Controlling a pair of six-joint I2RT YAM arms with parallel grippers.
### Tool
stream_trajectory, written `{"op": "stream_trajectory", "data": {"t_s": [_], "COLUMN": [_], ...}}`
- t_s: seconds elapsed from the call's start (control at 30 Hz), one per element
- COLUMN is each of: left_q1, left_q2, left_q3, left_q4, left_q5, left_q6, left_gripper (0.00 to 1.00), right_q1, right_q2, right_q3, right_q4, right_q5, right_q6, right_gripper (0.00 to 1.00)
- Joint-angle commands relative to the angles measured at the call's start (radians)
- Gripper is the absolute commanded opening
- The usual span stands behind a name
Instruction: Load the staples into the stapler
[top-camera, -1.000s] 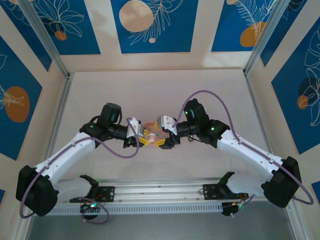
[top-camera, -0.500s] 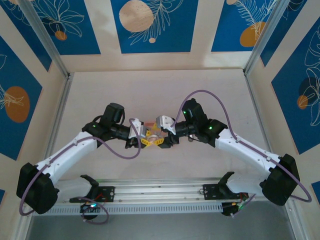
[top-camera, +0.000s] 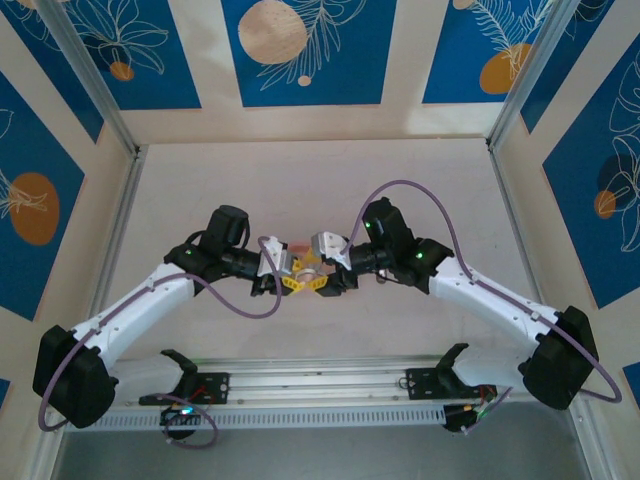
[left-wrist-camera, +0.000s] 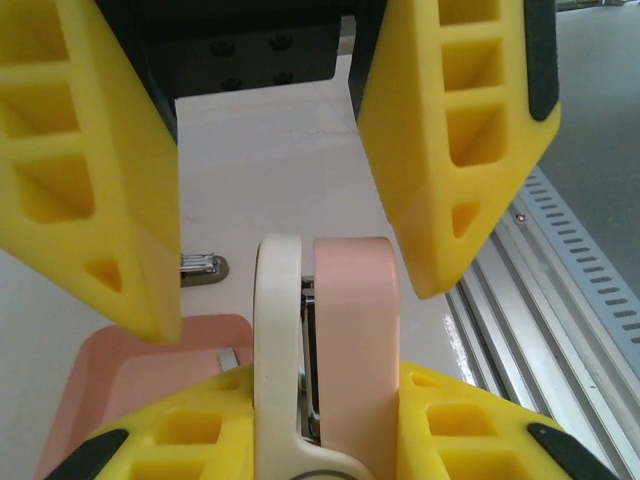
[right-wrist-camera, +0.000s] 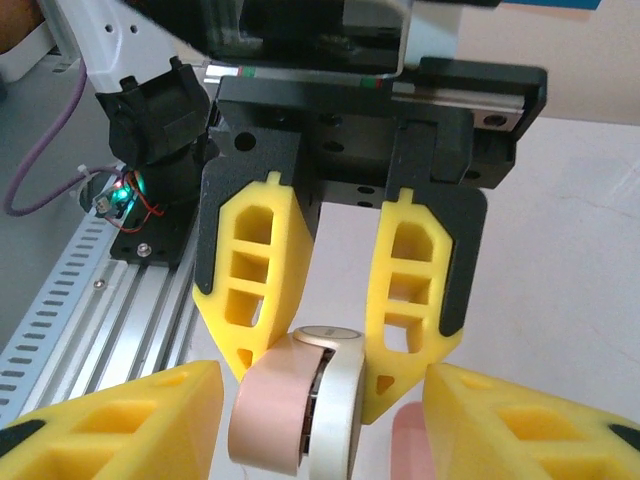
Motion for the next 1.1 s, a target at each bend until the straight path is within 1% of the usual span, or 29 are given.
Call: {"op": "stream_trajectory", "data": {"t_s": [0.0, 0.07, 0.1, 0.27, 0.33, 0.4, 0.43, 0.53, 0.57, 0.6, 0.67, 0.73, 0.87, 0.97, 1.07], "left_q1": [-0.012, -0.013, -0.012, -0.013, -0.014, -0.015, -0.013, -0.013, -0.014, -0.014, -0.015, -0.014, -0.018, -0.022, -0.027], "left_q2": [-0.011, -0.011, -0.011, -0.015, -0.02, -0.024, -0.028, -0.048, -0.06, -0.071, -0.099, -0.122, -0.121, -0.102, -0.083], "left_q3": [0.027, 0.027, 0.027, 0.025, 0.024, 0.022, 0.021, 0.003, -0.008, -0.023, -0.058, -0.087, -0.102, -0.094, -0.086], "left_q4": [0.015, 0.015, 0.016, 0.009, 0.01, 0.015, 0.017, 0.058, 0.077, 0.102, 0.161, 0.198, 0.211, 0.19, 0.19], "left_q5": [0.043, 0.043, 0.043, 0.028, 0.014, -0.006, -0.019, -0.097, -0.131, -0.165, -0.239, -0.271, -0.302, -0.313, -0.304], "left_q6": [0.016, 0.016, 0.017, 0.015, 0.012, 0.003, -0.001, -0.042, -0.054, -0.065, -0.096, -0.099, -0.107, -0.104, -0.123], "left_gripper": [0.24, 0.24, 0.24, 0.24, 0.27, 0.36, 0.42, 0.61, 0.66, 0.69, 0.71, 0.71, 0.67, 0.64, 0.6], "right_q1": [-0.009, -0.014, -0.016, -0.026, -0.031, -0.042, -0.052, -0.082, -0.083, -0.08, -0.072, -0.061, -0.043, -0.033, -0.028], "right_q2": [0.012, 0.013, 0.013, 0.011, 0.007, 0.001, -0.002, -0.006, -0.006, -0.004, 0.005, 0.015, 0.03, 0.026, 0.035], "right_q3": [0.008, 0.013, 0.014, 0.023, 0.023, 0.022, 0.022, 0.017, 0.014, 0.014, 0.016, 0.02, 0.001, -0.024, -0.023], "right_q4": [-0.043, -0.051, -0.053, -0.051, -0.049, -0.039, -0.026, 0.006, 0.013, 0.012, -0.006, -0.02, 0.012, 0.058, 0.065], "right_q5": [-0.045, -0.054, -0.058, -0.083, -0.088, -0.087, -0.077, -0.048, -0.011, 0.012, 0.061, 0.118, 0.141, 0.161, 0.153], "right_q6": [-0.007, -0.004, -0.002, 0.018, 0.034, 0.079, 0.129, 0.324, 0.405, 0.474, 0.616, 0.76, 1.005, 1.132, 1.187], "right_gripper": [0.55, 0.54, 0.52, 0.3, 0.25, 0.24, 0.24, 0.22, 0.2, 0.2, 0.17, 0.16, 0.15, 0.15, 0.15]}}
